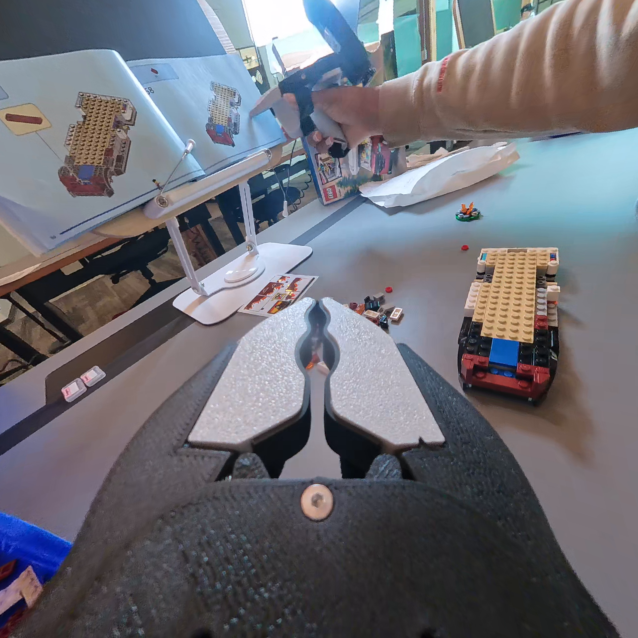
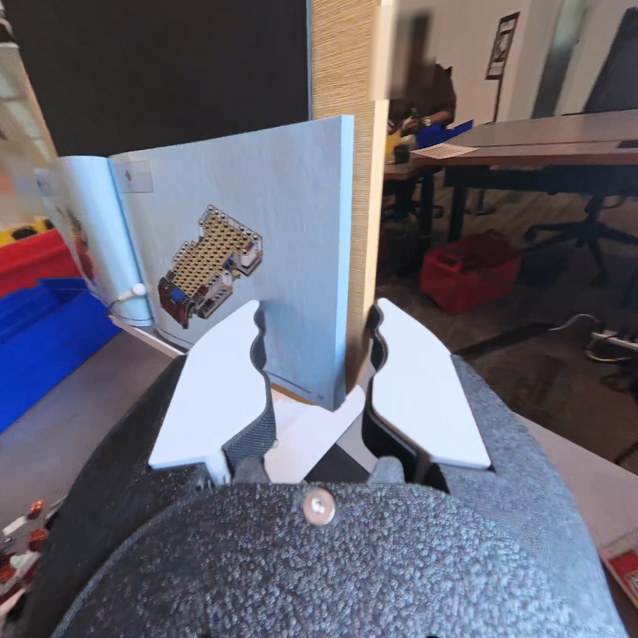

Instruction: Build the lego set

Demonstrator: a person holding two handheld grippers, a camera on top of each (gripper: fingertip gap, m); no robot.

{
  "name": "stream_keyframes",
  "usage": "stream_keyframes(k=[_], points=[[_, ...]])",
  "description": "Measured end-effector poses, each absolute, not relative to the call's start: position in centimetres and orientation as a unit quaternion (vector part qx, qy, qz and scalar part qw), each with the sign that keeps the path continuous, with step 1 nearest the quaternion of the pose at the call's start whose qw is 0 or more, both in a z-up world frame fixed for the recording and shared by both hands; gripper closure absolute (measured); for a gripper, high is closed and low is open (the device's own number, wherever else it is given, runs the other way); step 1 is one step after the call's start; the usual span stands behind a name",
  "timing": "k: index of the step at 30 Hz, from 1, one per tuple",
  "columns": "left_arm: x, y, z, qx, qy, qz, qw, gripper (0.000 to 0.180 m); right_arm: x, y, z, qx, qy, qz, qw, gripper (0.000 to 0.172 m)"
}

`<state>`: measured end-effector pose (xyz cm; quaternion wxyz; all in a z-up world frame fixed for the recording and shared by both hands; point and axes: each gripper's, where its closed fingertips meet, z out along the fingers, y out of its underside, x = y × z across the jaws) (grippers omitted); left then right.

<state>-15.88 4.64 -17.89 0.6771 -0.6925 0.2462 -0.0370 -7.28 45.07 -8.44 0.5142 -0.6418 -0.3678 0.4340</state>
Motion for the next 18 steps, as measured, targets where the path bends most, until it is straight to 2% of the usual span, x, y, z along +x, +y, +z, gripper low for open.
stream_keyframes(k=[9,12,18], points=[[-14.7,4.4,-18.0,-0.689,0.261,-0.057,0.674,0.18,-5.6,43.5,-8.2,-0.648,-0.342,0.339,0.59,0.121],[-15.3,4.5,-18.0,-0.694,0.247,-0.057,0.674,0.18,-4.1,42.6,-6.5,-0.635,-0.353,0.273,0.631,0.117],[-15.6,4.5,-17.4,-0.69,0.239,-0.059,0.681,0.18,-4.4,37.4,-6.0,-0.587,-0.399,0.239,0.662,0.114]])
